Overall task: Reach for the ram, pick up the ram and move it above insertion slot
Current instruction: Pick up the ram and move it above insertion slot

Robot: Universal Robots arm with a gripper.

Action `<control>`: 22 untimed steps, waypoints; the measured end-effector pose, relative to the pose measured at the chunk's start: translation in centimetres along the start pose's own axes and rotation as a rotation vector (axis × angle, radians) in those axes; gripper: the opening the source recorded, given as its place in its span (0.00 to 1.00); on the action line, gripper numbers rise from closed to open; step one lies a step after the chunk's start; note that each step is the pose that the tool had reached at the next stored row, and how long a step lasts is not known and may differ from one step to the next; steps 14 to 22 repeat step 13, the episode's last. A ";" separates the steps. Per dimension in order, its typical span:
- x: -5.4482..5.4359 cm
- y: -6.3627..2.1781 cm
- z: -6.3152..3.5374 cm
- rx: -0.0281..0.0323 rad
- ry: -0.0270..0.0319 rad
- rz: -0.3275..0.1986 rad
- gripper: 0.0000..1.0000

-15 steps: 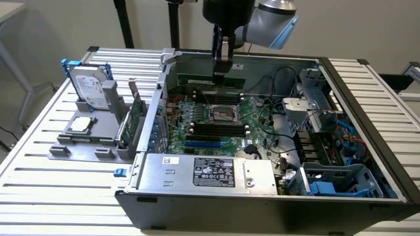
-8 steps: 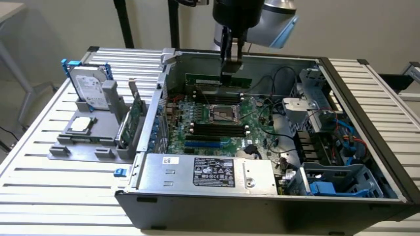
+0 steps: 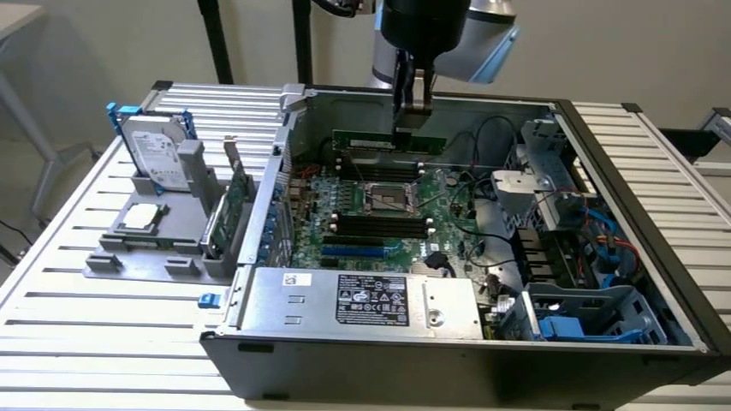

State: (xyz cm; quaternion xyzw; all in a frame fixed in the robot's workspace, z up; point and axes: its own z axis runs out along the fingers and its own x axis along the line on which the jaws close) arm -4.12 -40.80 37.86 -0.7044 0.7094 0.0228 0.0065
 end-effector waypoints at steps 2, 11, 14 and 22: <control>0.0 -0.04 0.00 0.0000 0.0001 0.000 0.13; 0.0 -0.08 0.00 -0.0001 0.0001 -0.002 0.13; 0.0 -0.08 0.00 -0.0001 0.0001 -0.002 0.13; 0.0 -0.08 0.00 -0.0001 0.0001 -0.002 0.13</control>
